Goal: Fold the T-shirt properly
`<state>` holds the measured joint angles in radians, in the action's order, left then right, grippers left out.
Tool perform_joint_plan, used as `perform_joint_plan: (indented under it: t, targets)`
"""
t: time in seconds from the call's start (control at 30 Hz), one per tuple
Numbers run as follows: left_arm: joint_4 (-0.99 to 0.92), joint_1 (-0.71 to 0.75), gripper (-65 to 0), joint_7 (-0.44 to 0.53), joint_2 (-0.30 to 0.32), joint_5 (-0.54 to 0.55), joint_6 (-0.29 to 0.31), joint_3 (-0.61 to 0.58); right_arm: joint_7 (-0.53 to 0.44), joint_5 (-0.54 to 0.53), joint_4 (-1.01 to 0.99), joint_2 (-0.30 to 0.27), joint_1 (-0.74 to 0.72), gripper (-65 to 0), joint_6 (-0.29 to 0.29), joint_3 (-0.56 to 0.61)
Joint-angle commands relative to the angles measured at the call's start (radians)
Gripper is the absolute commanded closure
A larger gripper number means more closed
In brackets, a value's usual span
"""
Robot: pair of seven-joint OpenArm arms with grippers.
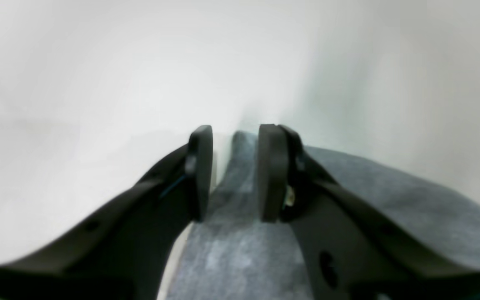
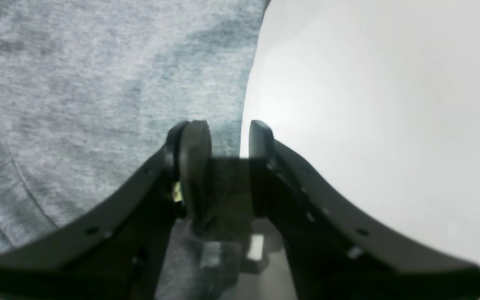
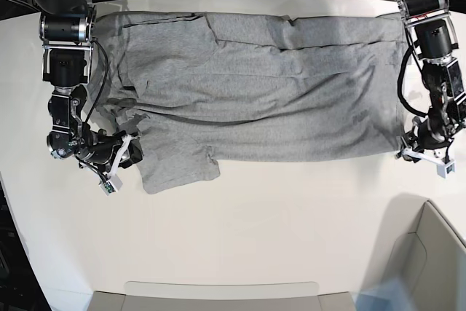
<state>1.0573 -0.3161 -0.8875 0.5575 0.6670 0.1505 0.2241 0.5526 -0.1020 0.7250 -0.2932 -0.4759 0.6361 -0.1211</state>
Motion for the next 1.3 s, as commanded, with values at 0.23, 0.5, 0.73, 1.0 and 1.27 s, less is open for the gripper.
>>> perform_joint_plan:
  t: [0.23, 0.5, 0.73, 1.0, 1.27]
  targets:
    - [-0.059, -0.021, -20.7, 0.024, 0.052, 0.029, -0.001, -0.002, 0.074, 0.058, -0.006, -0.013, 0.004, -17.5, -0.002, 0.005]
    - [-0.059, -0.002, -20.7, 0.023, 0.051, 0.036, 0.048, -0.001, 0.074, 0.058, -0.006, -0.013, 0.004, -17.5, -0.002, 0.005]
    - [-0.036, -0.002, -20.5, 0.026, 0.049, 0.040, 0.074, 0.008, 0.074, 0.058, -0.006, -0.013, 0.004, -17.5, -0.002, 0.005]
    - [0.011, -0.001, -20.5, 0.020, 0.046, 0.040, 0.076, -0.001, 0.074, 0.058, -0.006, -0.013, 0.004, -17.5, -0.002, 0.005]
    - [-0.024, -0.001, -20.5, 0.029, 0.037, 0.035, 0.076, -0.002, 0.074, 0.058, -0.006, -0.013, 0.003, -17.5, -0.002, 0.005]
